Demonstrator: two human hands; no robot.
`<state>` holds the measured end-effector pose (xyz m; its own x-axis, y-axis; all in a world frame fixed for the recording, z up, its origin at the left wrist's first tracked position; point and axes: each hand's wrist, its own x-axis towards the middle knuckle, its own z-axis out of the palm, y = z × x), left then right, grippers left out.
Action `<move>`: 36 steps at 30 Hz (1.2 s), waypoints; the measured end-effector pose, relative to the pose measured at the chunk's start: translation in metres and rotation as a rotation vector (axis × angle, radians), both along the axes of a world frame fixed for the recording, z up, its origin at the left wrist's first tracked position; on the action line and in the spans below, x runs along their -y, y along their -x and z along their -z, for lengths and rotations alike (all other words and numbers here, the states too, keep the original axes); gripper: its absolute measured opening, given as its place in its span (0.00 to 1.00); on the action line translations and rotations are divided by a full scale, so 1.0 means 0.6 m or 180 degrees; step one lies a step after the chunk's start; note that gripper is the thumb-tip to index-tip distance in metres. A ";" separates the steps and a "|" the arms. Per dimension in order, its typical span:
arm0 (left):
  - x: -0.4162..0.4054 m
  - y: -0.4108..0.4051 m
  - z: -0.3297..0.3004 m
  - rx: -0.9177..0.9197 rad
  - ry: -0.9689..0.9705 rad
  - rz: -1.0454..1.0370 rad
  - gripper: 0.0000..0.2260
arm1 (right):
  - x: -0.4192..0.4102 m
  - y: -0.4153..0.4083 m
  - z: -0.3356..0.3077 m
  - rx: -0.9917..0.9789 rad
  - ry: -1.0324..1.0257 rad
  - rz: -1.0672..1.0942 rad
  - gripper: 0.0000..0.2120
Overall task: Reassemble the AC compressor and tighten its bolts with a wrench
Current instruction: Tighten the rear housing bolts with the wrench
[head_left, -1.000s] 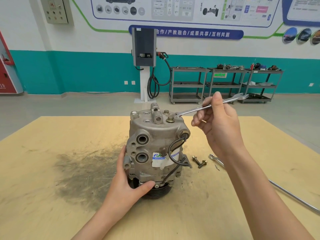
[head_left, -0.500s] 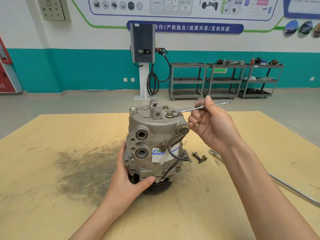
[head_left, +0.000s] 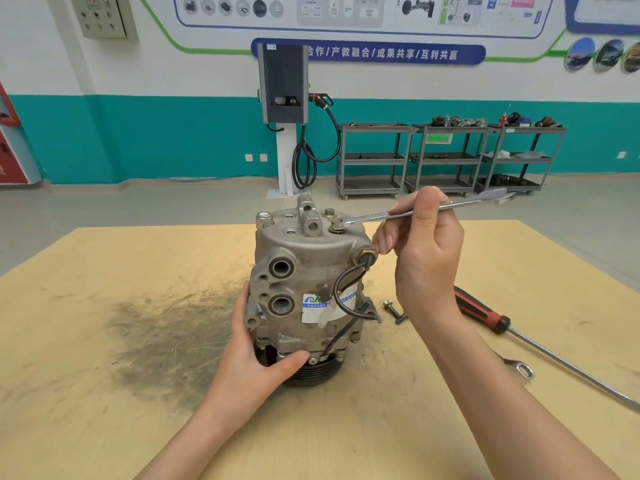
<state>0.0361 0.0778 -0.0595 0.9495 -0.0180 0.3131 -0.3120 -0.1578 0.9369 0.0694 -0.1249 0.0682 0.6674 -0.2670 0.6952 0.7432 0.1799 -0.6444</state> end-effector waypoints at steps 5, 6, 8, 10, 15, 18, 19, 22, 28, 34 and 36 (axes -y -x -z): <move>0.001 0.000 -0.002 -0.0052 -0.0044 -0.0071 0.54 | -0.005 0.026 -0.012 0.0424 0.0661 0.0670 0.12; 0.001 0.000 -0.003 -0.0061 -0.0047 -0.0085 0.52 | -0.006 0.031 -0.016 0.0581 0.0870 0.0822 0.12; 0.001 0.000 -0.004 -0.0068 -0.0036 -0.0086 0.52 | -0.011 0.041 -0.023 0.0941 0.1386 0.1279 0.13; 0.002 0.000 -0.004 -0.0051 -0.0007 -0.0060 0.52 | -0.018 0.049 -0.030 0.1269 0.1932 0.1807 0.17; 0.003 0.000 -0.003 -0.0016 -0.0011 -0.0044 0.50 | -0.015 0.057 -0.039 0.1335 0.1938 0.1768 0.20; 0.003 0.001 -0.003 -0.0014 -0.0006 -0.0041 0.50 | -0.002 0.051 -0.045 0.0708 0.1206 0.1038 0.14; 0.003 0.001 -0.003 -0.0010 0.0000 -0.0042 0.50 | 0.003 0.047 -0.047 0.0469 0.0970 0.0792 0.14; 0.002 0.001 -0.003 -0.0005 -0.0032 -0.0048 0.50 | 0.014 0.029 -0.045 -0.0151 0.0538 0.0308 0.17; 0.002 -0.001 -0.001 0.0016 0.0018 -0.0014 0.53 | 0.027 0.007 -0.036 -0.0970 -0.0036 -0.0654 0.19; 0.001 -0.001 -0.002 0.0017 -0.0004 -0.0031 0.52 | 0.032 0.006 -0.038 -0.1135 -0.0155 -0.0997 0.20; 0.001 -0.001 -0.002 0.0015 -0.0001 -0.0032 0.52 | 0.031 0.008 -0.039 -0.1096 -0.0030 -0.0917 0.19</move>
